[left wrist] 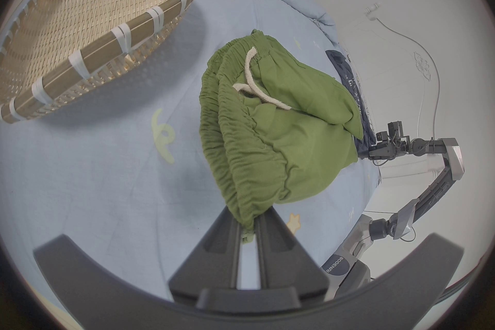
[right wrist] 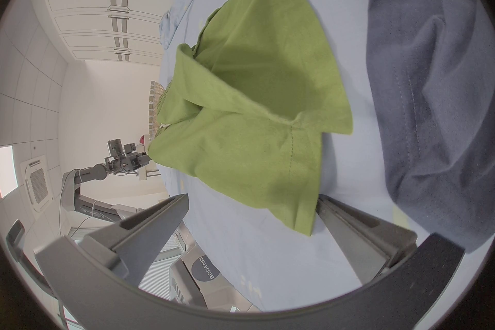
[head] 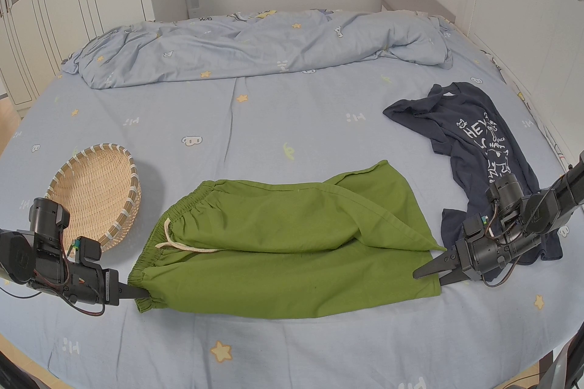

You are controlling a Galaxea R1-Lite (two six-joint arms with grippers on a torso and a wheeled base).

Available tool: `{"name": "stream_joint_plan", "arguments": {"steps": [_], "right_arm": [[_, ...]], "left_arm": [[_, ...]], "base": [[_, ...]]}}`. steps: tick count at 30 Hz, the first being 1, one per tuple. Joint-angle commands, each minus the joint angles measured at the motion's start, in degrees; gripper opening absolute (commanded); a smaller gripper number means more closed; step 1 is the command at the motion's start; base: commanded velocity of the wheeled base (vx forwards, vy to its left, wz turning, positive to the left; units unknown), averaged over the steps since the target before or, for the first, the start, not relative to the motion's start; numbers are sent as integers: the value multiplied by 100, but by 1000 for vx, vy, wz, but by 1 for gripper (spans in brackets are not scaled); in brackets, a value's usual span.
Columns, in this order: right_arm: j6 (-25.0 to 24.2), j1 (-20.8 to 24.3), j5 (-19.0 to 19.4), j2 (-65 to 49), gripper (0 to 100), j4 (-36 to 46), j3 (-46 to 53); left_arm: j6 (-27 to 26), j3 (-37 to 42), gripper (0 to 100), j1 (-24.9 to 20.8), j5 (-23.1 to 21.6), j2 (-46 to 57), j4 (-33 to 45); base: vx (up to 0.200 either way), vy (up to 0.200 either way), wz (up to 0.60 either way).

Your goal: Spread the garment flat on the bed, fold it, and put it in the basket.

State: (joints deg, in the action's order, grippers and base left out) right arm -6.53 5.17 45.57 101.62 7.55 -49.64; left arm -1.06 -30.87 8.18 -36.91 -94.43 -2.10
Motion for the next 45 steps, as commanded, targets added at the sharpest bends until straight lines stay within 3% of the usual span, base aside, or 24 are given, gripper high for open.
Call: {"name": "stream_joint_plan", "arguments": {"steps": [1, 32, 33, 45], "right_arm": [[-6, 37, 13, -116, 100, -16, 25], [108, 107, 13, 218, 100, -51, 174], [108, 98, 13, 218, 0, -43, 174], [372, -244, -30, 218, 0, -43, 235]], "left_arm": [[1, 10, 0, -1, 0, 30, -1], [1, 10, 0, 17, 0, 100, -10], [1, 10, 0, 17, 0, 100, -10], [1, -25, 0, 70, 0, 82, -19]], "base": [[0, 0, 0], [0, 0, 0], [0, 0, 0], [0, 0, 0]]}}
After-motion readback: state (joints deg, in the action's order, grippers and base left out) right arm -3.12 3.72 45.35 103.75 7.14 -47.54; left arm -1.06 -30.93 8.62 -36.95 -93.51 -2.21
